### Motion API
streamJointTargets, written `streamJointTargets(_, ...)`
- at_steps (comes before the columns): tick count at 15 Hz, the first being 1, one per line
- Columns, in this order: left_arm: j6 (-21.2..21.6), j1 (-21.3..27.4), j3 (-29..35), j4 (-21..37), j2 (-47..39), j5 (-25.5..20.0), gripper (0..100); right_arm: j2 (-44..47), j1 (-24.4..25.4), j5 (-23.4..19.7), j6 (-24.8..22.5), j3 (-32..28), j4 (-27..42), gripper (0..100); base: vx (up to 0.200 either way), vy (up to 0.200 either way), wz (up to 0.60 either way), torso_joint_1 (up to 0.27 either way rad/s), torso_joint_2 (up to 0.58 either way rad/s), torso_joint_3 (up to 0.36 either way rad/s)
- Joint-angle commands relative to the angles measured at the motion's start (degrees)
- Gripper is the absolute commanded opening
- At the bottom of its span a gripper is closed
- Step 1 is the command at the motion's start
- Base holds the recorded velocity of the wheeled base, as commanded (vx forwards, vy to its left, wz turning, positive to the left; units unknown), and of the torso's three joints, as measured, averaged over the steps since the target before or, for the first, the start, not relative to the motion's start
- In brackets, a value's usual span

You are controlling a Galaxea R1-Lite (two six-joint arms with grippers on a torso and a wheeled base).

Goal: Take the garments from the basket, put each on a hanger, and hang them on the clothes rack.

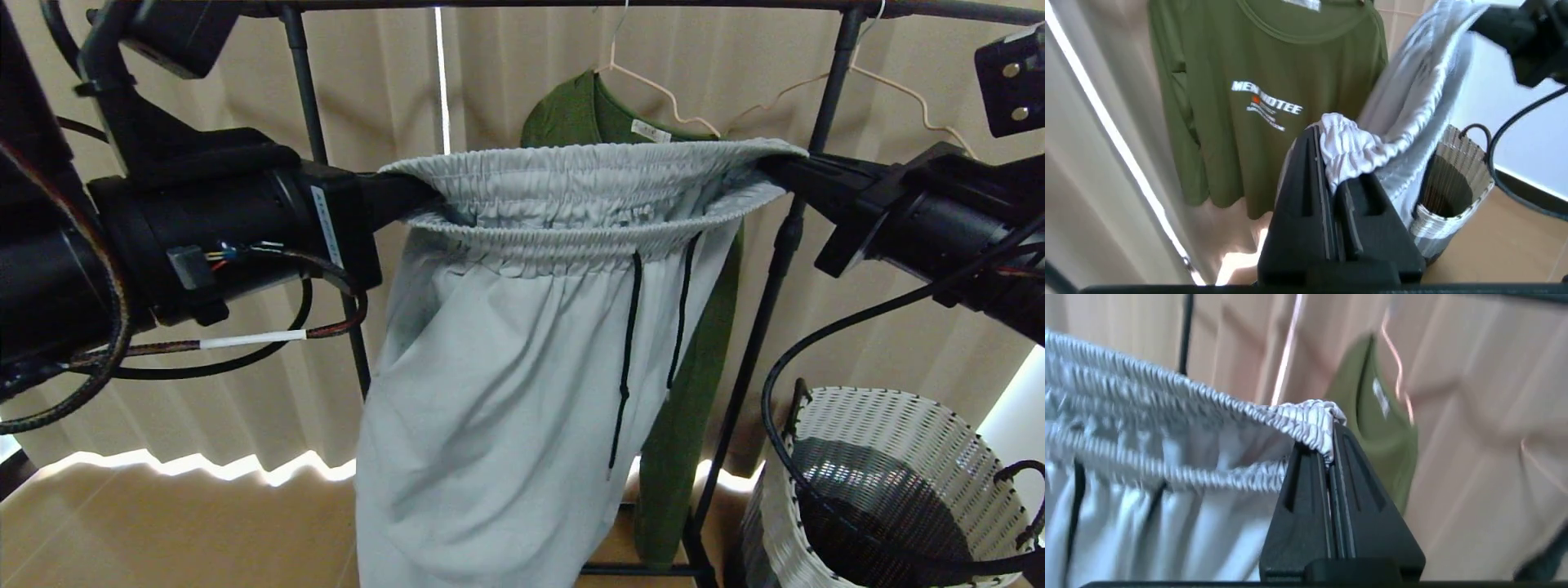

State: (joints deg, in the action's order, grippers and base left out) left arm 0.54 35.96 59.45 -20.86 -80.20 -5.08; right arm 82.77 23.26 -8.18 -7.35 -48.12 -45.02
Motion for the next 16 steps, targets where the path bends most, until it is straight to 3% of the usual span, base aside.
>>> streamJointTargets(1, -0.01, 0.42, 0.75, -0.15, -1.54, -0.01, 0, -0.24, -0.14, -0.08, -0.03, 1.01, -0.42, 0, 0.0, 0.0, 0.0, 0.0, 0.0, 0.0)
streamJointTargets(6, 0.08, -0.01, 0.31, -0.06, -1.71, 0.34, 0, -0.42, -0.14, 0.01, -0.03, 1.27, -0.95, 0, 0.0, 0.0, 0.0, 0.0, 0.0, 0.0)
streamJointTargets(8, 0.08, -0.1, 1.02, -0.15, -2.94, 2.62, 0, -2.0, -0.14, 0.09, -0.12, 1.8, -0.86, 0, 0.0, 0.0, 0.0, 0.0, 0.0, 0.0)
streamJointTargets(10, -0.01, -1.86, 4.71, -0.15, -6.02, 5.87, 0, -7.63, -0.14, -0.35, -0.12, 2.5, 0.28, 0, 0.0, 0.0, 0.0, 0.0, 0.0, 0.0)
streamJointTargets(12, -0.01, -2.04, 8.31, -0.15, -8.66, 5.87, 0, -12.99, -0.14, -1.58, -0.12, 5.23, 4.5, 0, 0.0, 0.0, 0.0, 0.0, 0.0, 0.0)
streamJointTargets(15, -0.01, -2.04, 13.58, -0.15, -12.17, 5.87, 0, -19.84, -0.14, -12.74, -0.12, 8.65, 10.83, 0, 0.0, 0.0, 0.0, 0.0, 0.0, 0.0)
streamJointTargets(16, -0.01, -1.95, 14.2, -0.24, -13.05, 5.87, 0, -21.95, -0.14, -18.45, -0.12, 9.97, 11.71, 0, 0.0, 0.0, 0.0, 0.0, 0.0, 0.0)
